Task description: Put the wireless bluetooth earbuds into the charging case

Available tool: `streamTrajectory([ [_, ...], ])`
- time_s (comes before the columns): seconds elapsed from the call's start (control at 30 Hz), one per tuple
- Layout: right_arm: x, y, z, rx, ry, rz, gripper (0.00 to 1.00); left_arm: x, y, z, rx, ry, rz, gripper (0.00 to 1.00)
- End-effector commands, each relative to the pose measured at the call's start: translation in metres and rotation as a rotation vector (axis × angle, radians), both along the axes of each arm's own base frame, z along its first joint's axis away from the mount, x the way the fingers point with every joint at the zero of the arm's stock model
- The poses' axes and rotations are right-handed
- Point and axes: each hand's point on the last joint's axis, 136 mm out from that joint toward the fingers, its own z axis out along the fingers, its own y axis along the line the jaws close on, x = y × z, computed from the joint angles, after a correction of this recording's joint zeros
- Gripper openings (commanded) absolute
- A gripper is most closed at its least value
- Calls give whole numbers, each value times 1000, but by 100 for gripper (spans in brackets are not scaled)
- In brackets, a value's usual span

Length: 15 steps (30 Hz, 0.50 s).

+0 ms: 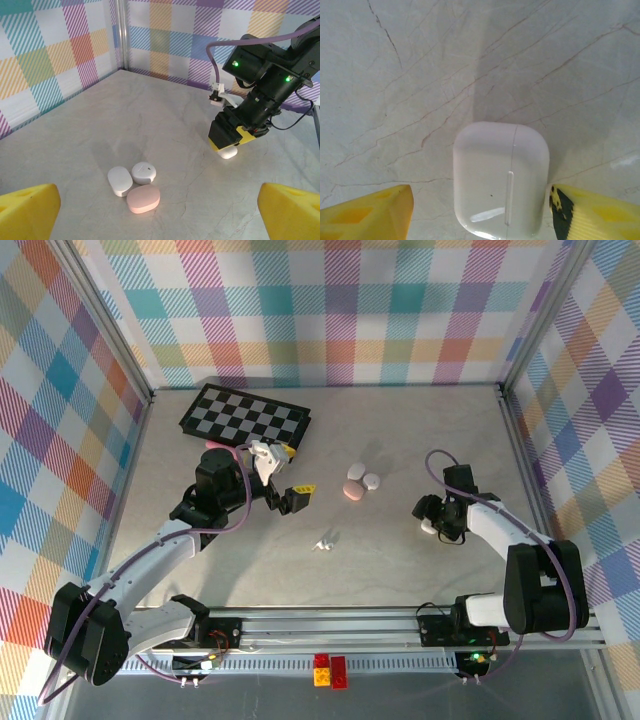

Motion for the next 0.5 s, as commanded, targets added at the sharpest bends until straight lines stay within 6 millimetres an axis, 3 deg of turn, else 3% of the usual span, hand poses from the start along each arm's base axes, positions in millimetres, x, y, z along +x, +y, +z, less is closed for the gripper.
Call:
streamTrajectory([
  [0.0,-5,0,-3,-48,60,43,70,2,-2,10,-18,-36,-11,100],
  [0.33,-11,0,-18,-117,161,48,50,3,-1,8,-13,-31,1,100],
  [0.47,-14,-3,-21,-143,194,56,48,4,2,8,-4,-32,17,100],
])
